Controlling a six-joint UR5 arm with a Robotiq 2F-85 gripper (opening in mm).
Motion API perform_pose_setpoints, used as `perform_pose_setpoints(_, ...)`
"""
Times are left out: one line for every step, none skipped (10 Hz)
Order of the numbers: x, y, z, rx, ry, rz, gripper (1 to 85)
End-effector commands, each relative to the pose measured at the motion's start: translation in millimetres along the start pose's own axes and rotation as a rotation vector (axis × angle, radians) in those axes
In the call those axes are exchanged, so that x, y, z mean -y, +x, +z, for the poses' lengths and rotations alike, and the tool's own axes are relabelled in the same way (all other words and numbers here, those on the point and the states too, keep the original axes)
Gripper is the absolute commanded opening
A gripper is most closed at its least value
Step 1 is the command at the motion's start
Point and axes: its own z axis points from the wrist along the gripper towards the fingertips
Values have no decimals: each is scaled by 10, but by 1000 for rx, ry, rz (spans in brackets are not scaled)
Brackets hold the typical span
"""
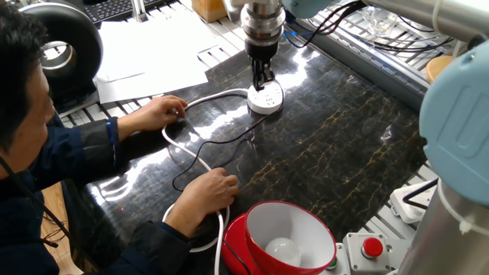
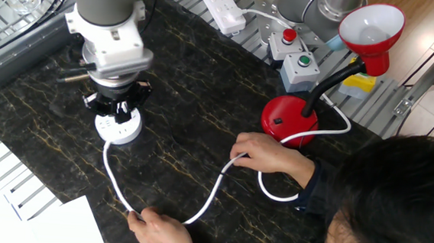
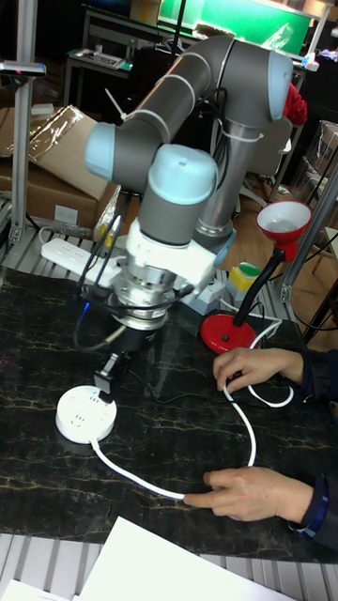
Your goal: Plug in the power cord of the desk lamp, turn on the socket, and light up the desk lamp
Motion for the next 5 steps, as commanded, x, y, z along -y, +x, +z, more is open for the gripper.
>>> perform_pose_setpoints(-42,-24,72,39,-39,116,10)
perform_pose_setpoints(-41,-20,81,39,-39,134,10)
perform_pose_setpoints(-13,13,76,26,-27,138,10)
perform_pose_setpoints(17,30,-2,18,-13,139,10)
perform_pose_setpoints(39,42,-19,13,-3,144,10)
